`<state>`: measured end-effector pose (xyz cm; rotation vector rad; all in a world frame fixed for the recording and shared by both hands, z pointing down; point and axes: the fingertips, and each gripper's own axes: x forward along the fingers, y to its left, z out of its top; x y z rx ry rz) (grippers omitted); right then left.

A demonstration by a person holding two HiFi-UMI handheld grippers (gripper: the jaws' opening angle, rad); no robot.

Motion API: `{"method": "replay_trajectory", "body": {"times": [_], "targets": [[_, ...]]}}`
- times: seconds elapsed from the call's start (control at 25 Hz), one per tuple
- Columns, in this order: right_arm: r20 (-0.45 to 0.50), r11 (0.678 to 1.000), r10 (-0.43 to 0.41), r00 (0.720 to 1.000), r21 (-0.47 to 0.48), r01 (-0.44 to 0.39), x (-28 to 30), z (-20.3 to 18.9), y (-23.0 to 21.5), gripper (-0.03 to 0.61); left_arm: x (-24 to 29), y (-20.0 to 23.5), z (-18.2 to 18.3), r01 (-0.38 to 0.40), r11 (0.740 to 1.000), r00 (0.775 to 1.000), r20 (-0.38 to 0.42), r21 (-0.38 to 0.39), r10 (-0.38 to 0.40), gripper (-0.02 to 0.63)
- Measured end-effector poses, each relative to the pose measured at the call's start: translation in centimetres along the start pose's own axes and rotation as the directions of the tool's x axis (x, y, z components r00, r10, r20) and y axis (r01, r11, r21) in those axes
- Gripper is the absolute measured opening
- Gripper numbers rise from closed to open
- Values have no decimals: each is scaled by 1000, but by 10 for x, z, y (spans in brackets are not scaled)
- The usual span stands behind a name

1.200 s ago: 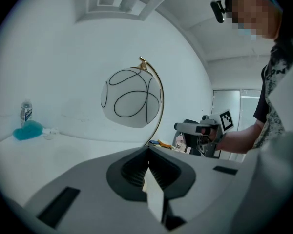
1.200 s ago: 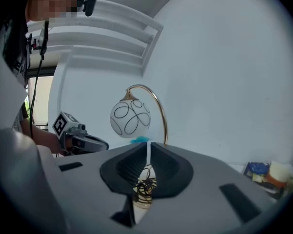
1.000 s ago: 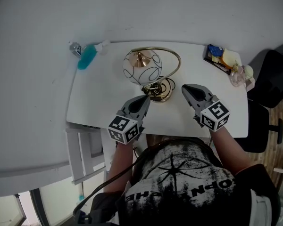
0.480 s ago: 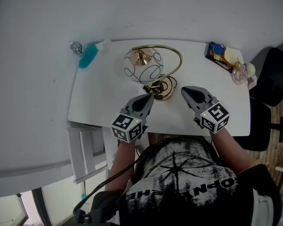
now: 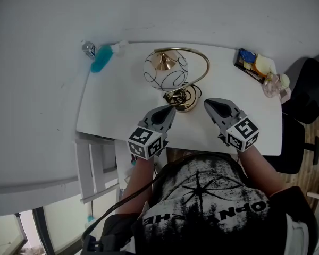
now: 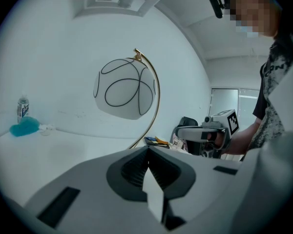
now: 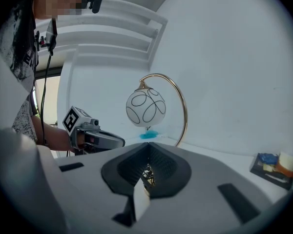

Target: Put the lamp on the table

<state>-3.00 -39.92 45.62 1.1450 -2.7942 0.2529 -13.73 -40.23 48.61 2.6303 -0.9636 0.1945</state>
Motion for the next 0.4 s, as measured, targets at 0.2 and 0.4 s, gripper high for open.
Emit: {"method": "replay_trajectory", "body": {"times": [0.2, 0.4], "targets": [[-4, 1000, 7, 1000, 14, -7, 0, -3, 1, 20, -1, -2, 0, -3, 1000, 1000, 0, 2, 3, 14], [-5, 1000, 8, 1000, 27, -8, -2, -6, -1, 20, -1, -3, -2, -6, 1000, 1000, -7, 7, 6, 14]]}}
